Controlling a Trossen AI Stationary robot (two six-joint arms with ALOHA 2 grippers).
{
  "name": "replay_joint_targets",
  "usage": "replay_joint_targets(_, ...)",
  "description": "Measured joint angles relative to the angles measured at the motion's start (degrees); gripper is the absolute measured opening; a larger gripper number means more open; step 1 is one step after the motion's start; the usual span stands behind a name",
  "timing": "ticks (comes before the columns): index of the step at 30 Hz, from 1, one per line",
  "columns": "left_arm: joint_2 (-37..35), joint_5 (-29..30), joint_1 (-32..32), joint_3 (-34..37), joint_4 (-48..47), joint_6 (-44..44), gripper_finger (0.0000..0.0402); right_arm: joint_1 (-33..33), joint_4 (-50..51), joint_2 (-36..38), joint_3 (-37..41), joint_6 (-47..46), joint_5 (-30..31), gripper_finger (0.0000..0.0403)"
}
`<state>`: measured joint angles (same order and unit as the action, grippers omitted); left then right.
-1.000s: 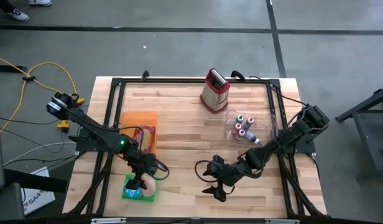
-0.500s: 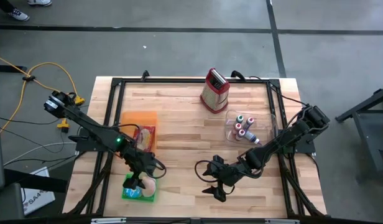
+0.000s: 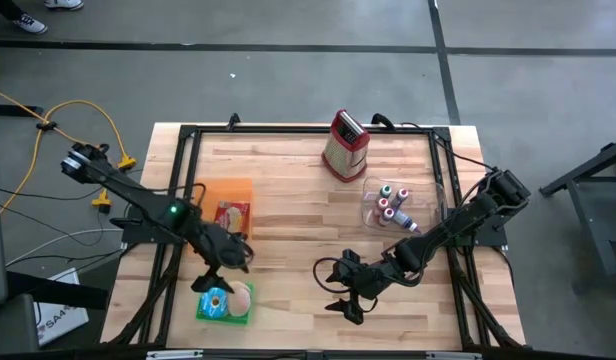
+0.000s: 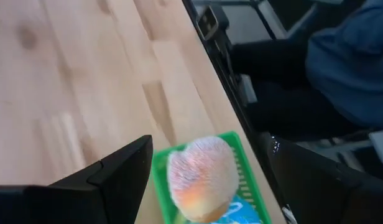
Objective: Pick & Place Food Item
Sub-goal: Return to Home Position
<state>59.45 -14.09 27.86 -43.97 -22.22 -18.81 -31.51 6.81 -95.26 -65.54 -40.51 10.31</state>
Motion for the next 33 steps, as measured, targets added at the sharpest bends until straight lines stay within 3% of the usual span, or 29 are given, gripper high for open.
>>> replay_joint_targets(10,-3.4,6.6,0.1,0.0,-1.0,1.6,0.0310,0.0,0.0,0.0,0.0,0.0,0.0,0.0348)
replay_joint_targets(23,-4.2,7.0,-0.3,0.0,-0.9,2.1,0.0310,0.0,0.0,0.0,0.0,0.0,0.0,0.0348)
replay_joint_targets(33,-11.7,12.6,-8.0,0.0,-6.2,5.5,0.0310,0.0,-0.1,0.0,0.0,0.0,0.0,0.0348)
